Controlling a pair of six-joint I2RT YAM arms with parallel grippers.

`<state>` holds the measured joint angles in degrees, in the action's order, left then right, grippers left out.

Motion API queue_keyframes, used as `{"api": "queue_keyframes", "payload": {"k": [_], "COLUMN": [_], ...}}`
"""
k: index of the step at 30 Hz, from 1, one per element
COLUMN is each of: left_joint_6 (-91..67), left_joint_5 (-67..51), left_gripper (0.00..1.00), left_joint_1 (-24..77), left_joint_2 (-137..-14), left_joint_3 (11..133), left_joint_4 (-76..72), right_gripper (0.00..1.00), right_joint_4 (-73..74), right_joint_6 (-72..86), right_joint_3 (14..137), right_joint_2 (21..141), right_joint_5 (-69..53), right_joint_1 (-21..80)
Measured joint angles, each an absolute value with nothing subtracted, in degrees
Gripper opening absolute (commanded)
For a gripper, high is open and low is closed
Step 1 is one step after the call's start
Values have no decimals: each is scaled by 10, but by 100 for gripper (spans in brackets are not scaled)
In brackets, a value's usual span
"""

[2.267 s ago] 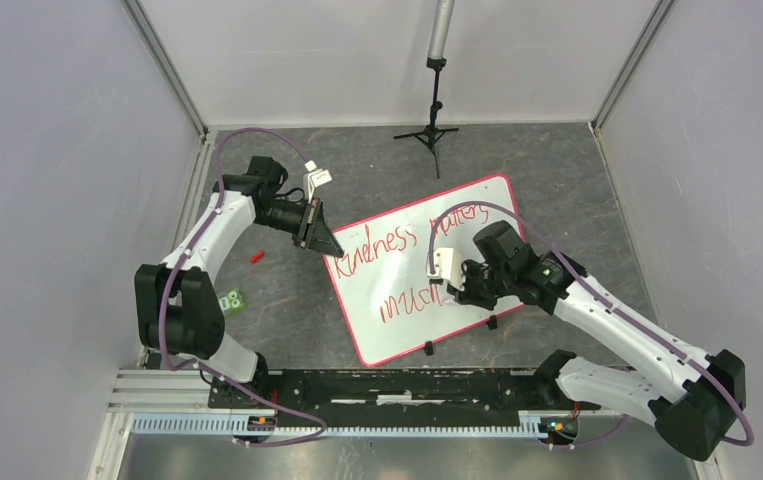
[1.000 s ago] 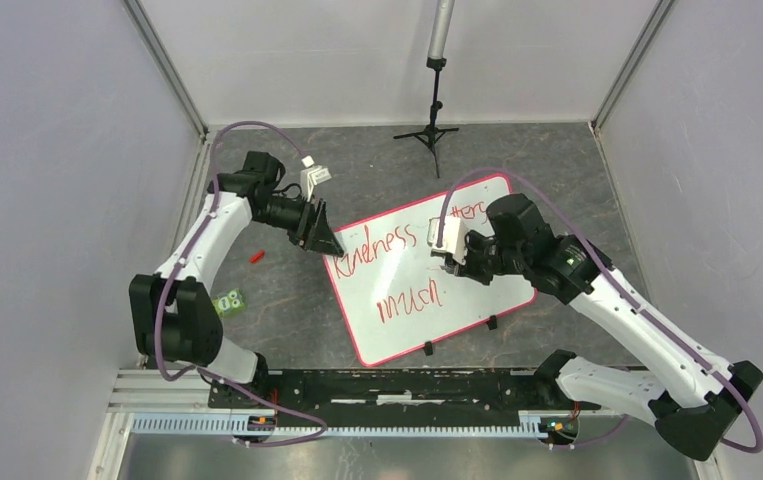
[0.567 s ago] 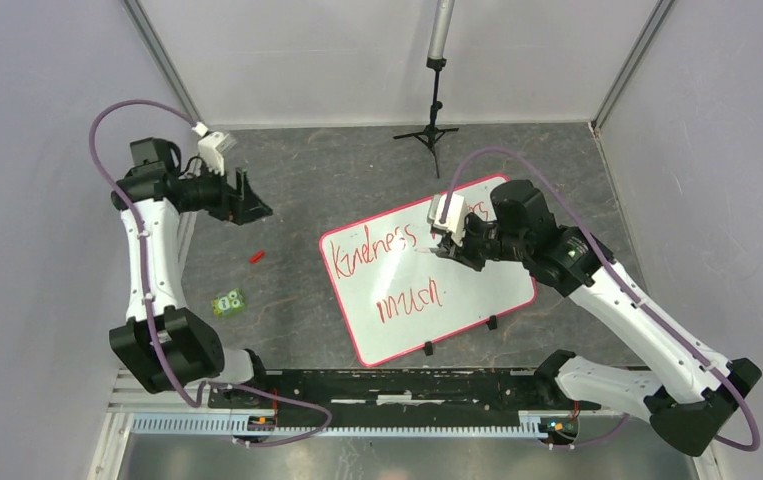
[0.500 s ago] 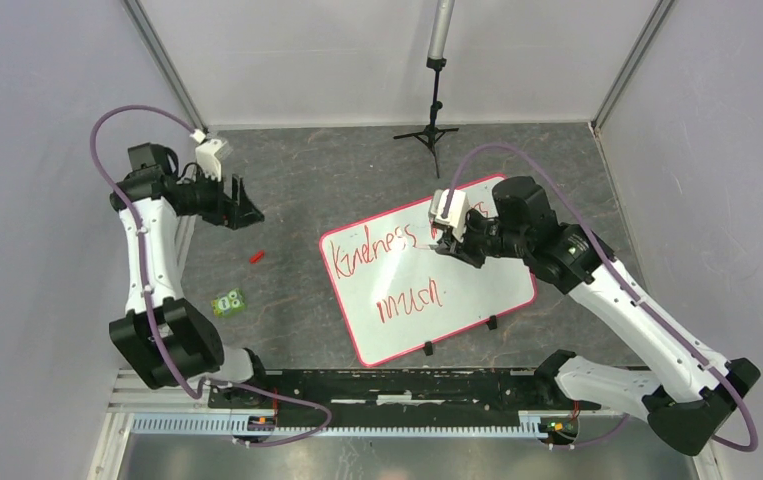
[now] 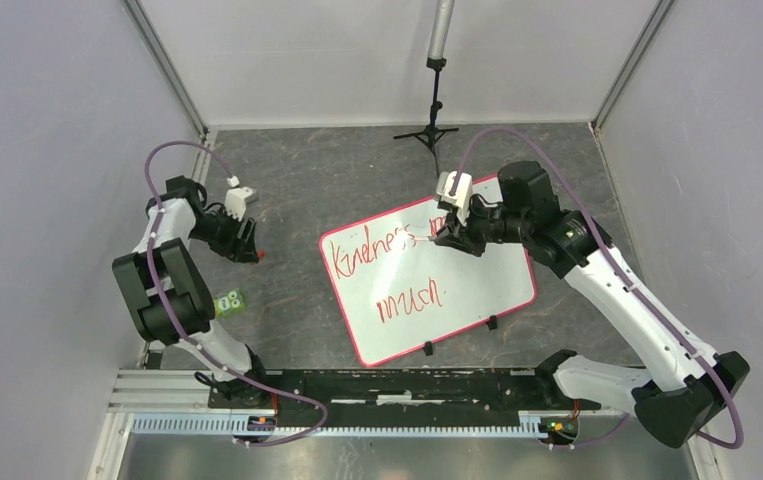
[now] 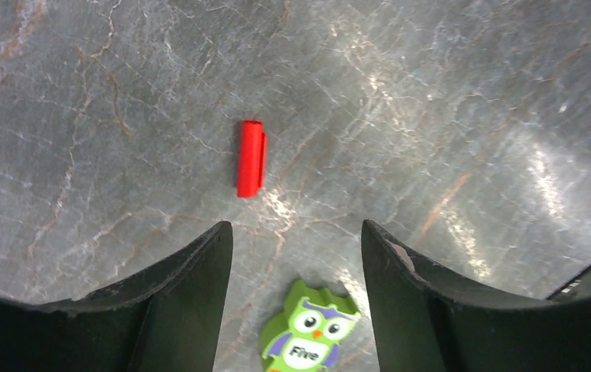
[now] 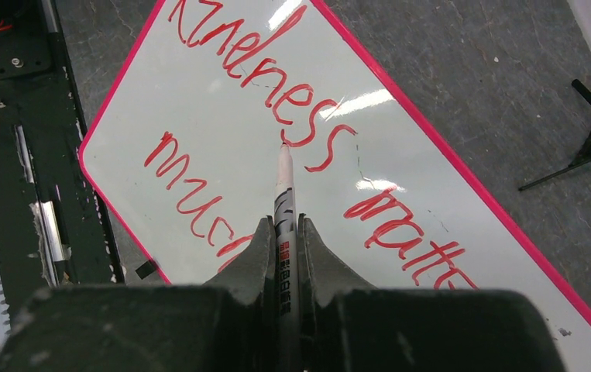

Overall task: Write a sentence on the whiteboard
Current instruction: Pick up the pen cap from the center of the board.

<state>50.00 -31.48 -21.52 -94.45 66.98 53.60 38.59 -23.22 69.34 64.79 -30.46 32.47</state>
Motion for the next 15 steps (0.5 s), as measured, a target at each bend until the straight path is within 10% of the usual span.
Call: {"api": "queue_keyframes", "payload": {"k": [15], "left_joint_6": [573], "left_joint_5": [-300], "left_gripper": [54], "left_joint_1": [-210], "left_joint_2": [-1027], "left_joint_3": [639], "left_joint_4": [436], "right_gripper": [0], "right_joint_4": [386], "right_joint_6": [-218], "right_joint_3": [696], "right_joint_2": [666], "right_joint_5": [-315], "right_joint_1": [315]}}
